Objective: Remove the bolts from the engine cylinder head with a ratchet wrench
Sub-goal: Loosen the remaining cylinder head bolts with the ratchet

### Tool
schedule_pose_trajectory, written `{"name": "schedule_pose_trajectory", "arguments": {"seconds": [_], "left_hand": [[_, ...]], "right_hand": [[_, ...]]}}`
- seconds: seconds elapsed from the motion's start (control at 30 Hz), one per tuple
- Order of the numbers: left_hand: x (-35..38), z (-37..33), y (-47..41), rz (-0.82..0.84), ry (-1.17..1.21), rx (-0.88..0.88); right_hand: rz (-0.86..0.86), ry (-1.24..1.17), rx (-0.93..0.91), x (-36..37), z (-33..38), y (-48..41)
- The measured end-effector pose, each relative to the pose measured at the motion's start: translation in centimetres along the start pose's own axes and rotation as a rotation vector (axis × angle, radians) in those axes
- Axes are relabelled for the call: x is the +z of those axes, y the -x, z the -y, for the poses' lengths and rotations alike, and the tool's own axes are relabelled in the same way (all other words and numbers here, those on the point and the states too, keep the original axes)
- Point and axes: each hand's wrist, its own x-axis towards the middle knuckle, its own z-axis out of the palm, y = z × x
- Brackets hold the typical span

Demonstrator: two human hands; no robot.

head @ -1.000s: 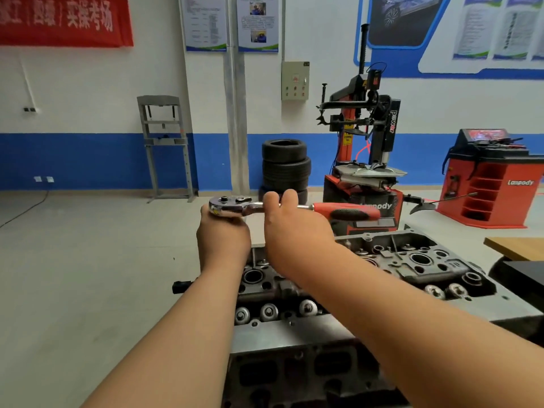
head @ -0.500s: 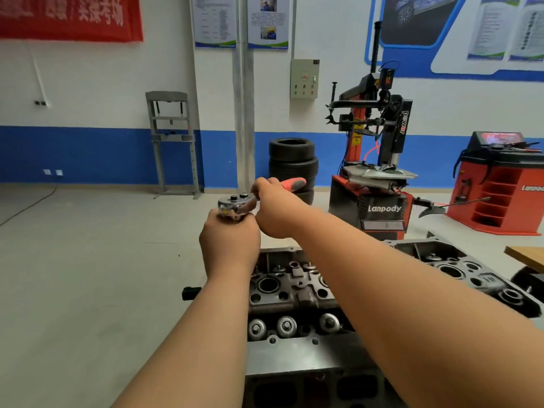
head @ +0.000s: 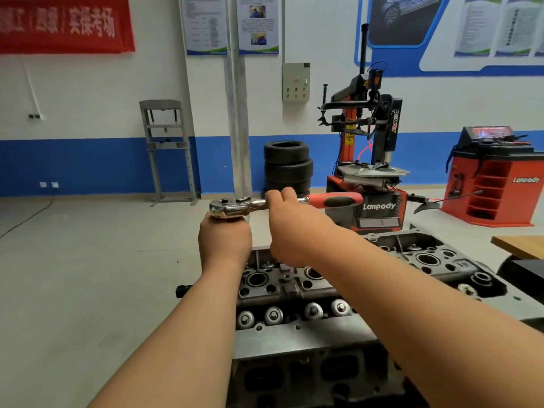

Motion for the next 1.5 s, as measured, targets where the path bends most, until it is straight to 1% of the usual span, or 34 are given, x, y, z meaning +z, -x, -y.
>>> {"name": "schedule_pose_trajectory", "arguments": {"seconds": [0.1, 0.17, 0.2, 0.27, 0.33, 0.37, 0.4, 0.47, 0.53, 0.6, 0.7, 0.8, 0.83, 0.93, 1.0, 1.07, 1.17, 1.27, 1.37, 1.43, 1.5], "left_hand": [[-0.2, 0.2, -0.3, -0.007, -0.187, 0.11], [-0.2, 0.3, -0.5, 0.013, -0.218, 0.128], [-0.2, 0.3, -0.5, 0.011, -0.196, 0.115], [-0.3, 0.6, -0.3, 0.018, -0.117, 0.073], [-0.4, 0.8, 0.1, 0.059, 0.096, -0.048], [-0.6, 0.8, 0.1, 0.087, 0.184, -0.108], [-0.8, 0.7, 0.1, 0.13, 0.232, -0.164], [-1.5, 0.1, -0.5, 0.26, 0.307, -0.243], [-1.9, 0.1, -1.5, 0.395, 0.307, -0.222], [-2.0, 0.4, -1.7, 0.436, 0.283, -0.191], [-1.3, 1.0, -1.5, 0.372, 0.28, -0.163], [-0.9, 1.0, -1.2, 0.304, 0.281, -0.158], [-1.0, 0.9, -1.0, 0.28, 0.265, -0.151], [-0.8, 0.4, -0.6, 0.208, 0.2, -0.108], [-0.6, 0.1, -0.3, 0.153, 0.176, -0.069], [-0.7, -0.1, 0.1, 0.11, 0.173, -0.015], [-1.9, -1.2, 1.5, 0.096, 0.275, 0.052], [-2.0, -1.0, 1.3, 0.091, 0.212, 0.052], [-1.1, -0.1, 0.3, 0.093, 0.09, 0.038], [-0.8, 0.2, -0.2, 0.133, 0.096, 0.006], [-0.7, 0.4, -0.5, 0.144, 0.136, -0.032]], "right_hand": [[0.007, 0.073, -0.113, -1.5, 0.7, 4.2], [0.014, 0.089, -0.197, -1.3, 1.4, 5.4], [0.041, 0.064, -0.201, -1.4, 1.4, 5.2], [0.115, -0.092, -0.112, -2.0, 0.4, 3.2], [0.138, -0.269, -0.03, -2.0, -1.6, 0.1], [0.155, -0.296, -0.029, -1.8, -2.2, -1.6], [0.175, -0.293, -0.04, -1.2, -2.5, -3.4], [0.185, -0.21, -0.073, -0.1, -1.4, -6.7], [0.158, -0.171, -0.121, 1.2, 0.2, -9.2], [0.184, -0.242, -0.17, 2.1, 1.1, -10.1], [0.215, -0.301, -0.172, 2.4, 1.0, -10.0], [0.205, -0.259, -0.095, 1.5, 0.9, -8.4], [0.18, -0.2, -0.065, 1.3, 0.8, -7.4], [0.067, 0.094, 0.045, 0.3, 0.6, -3.3], [0.046, 0.206, 0.103, -0.9, 0.6, -0.2], [0.055, 0.16, 0.061, -2.4, 1.2, 2.4], [0.096, 0.075, -0.046, -3.6, 2.9, 4.1], [0.125, 0.133, -0.025, -3.8, 3.6, 3.0], [0.03, 0.283, -0.013, -3.1, 1.6, 0.4], [0.004, 0.209, 0.017, -2.3, 0.4, -2.2], [0.061, 0.143, 0.012, -1.4, 0.7, -5.5]]}}
